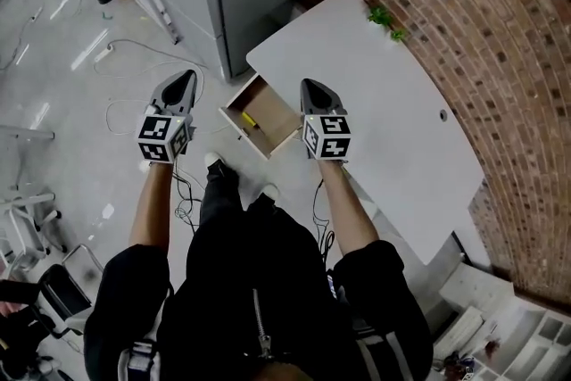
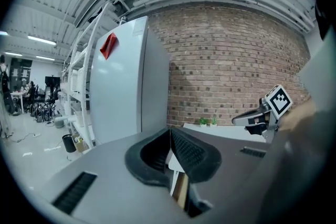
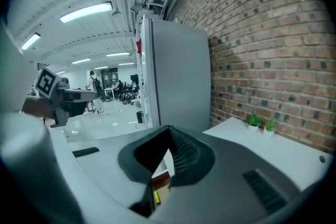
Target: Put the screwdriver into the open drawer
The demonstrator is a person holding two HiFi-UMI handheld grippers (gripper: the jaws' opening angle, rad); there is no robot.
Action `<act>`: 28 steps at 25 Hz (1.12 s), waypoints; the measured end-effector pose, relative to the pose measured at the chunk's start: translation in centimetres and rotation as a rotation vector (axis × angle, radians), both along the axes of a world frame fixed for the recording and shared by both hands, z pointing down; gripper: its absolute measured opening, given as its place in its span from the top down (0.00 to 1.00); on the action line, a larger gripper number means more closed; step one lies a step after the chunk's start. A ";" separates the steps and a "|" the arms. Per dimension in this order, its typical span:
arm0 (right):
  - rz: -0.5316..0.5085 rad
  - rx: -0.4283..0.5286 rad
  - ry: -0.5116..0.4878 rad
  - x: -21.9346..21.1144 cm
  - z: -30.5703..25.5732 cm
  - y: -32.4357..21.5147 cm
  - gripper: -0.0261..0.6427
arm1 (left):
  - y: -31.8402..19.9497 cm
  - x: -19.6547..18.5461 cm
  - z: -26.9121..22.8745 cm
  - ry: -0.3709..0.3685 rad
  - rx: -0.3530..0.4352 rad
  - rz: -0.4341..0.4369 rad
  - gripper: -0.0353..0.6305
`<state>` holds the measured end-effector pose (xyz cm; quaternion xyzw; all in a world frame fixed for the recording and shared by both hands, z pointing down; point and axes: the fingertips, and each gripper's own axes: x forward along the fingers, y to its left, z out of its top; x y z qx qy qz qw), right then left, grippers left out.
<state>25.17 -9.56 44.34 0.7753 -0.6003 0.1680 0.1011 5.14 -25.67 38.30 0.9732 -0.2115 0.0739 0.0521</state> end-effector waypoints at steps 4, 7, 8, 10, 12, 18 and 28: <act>0.006 0.075 0.040 0.8 -4.4 0.8 0.95 | 0.9 1.2 -3.1 0.042 0.052 0.022 0.91; 0.005 0.111 0.066 1.2 -6.6 1.6 0.95 | 1.9 1.8 -4.6 0.066 0.080 0.034 0.91; 0.006 0.121 0.074 1.2 -7.1 1.9 0.95 | 2.2 2.0 -4.8 0.070 0.087 0.037 0.91; 0.007 0.134 0.085 1.2 -7.8 2.4 0.95 | 2.8 2.1 -4.9 0.074 0.092 0.037 0.91; 0.006 0.145 0.088 1.0 -8.2 2.8 0.95 | 3.2 1.9 -4.8 0.075 0.088 0.032 0.91; 0.012 0.156 0.082 0.9 -7.5 3.9 0.95 | 4.3 1.4 -4.7 0.080 0.093 0.024 0.91; -0.005 0.152 0.096 0.7 -7.4 4.6 0.95 | 5.0 1.7 -4.0 0.063 0.085 0.025 0.91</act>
